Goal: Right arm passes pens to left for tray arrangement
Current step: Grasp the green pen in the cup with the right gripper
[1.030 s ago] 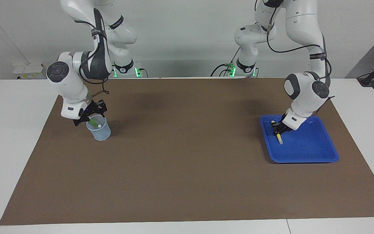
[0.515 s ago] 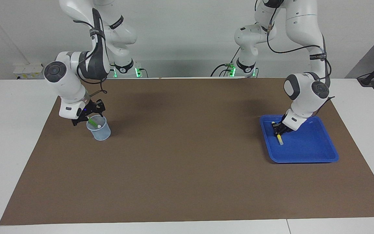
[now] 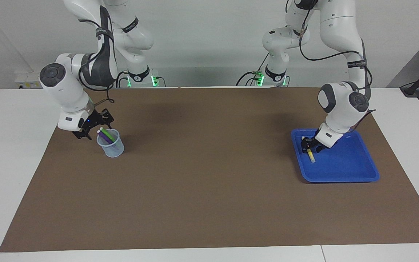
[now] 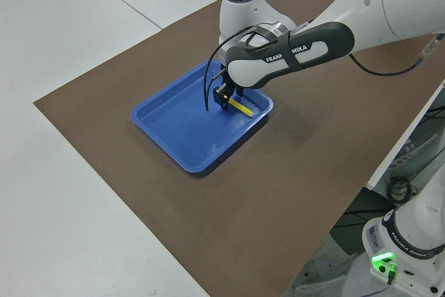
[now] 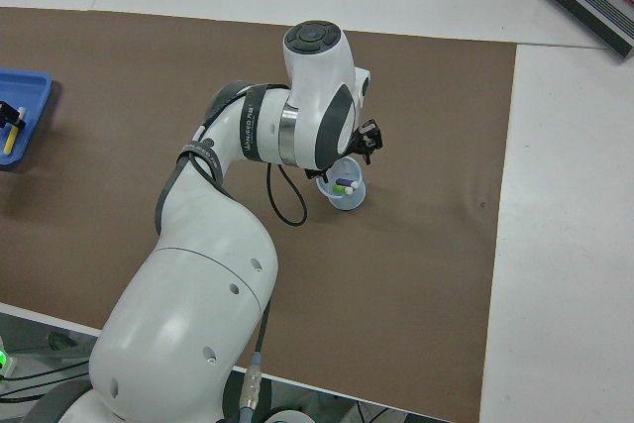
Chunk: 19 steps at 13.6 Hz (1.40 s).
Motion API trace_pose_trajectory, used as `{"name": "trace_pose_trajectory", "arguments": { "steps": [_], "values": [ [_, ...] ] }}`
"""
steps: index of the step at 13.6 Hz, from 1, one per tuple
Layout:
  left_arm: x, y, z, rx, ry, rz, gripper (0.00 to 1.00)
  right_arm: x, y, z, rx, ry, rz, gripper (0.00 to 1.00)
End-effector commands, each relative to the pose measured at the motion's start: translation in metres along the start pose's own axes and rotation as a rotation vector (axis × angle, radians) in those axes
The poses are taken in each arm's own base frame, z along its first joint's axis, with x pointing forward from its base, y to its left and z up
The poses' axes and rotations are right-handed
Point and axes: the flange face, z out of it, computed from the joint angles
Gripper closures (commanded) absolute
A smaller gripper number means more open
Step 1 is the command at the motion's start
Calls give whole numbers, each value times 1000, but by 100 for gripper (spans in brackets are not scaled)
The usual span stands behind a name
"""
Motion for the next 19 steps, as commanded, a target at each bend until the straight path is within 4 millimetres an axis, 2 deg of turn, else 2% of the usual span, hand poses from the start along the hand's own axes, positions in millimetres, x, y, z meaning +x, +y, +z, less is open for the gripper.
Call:
{"name": "trace_pose_trajectory", "arguments": {
  "steps": [1,3,5,7,8,9,11,13,15,17,19],
  "values": [
    [13,2,-21,-10,-24,-43,14,-3,-2,14,-18,0,-26,24],
    [13,5,-29,-13,-38,-57,13,-5,-3,20,-10,-9,-21,26],
    [10,7,-50,-28,-50,-80,13,-12,-1,23,-4,-15,-24,26],
    [13,16,-74,-44,-68,-97,13,-21,9,24,-1,-14,-40,28],
    [13,31,-81,-44,-73,-75,13,-20,11,23,-8,-6,-40,30],
    [11,36,-86,-43,-65,-69,13,-20,11,23,-9,-5,-40,31],
    [9,37,-99,-42,-43,-68,12,-20,11,23,-9,-5,-38,39],
    [5,40,-109,-38,-26,-67,4,-20,10,24,-8,-6,-40,41],
    [1,42,-120,-43,-13,-69,3,-22,12,24,-8,-5,-37,42],
    [-3,46,-128,-71,-19,-149,2,-22,12,24,-8,-5,-35,49],
    [-4,57,-129,-71,-19,-206,2,-23,12,26,-8,-5,-36,50]
  ]
}}
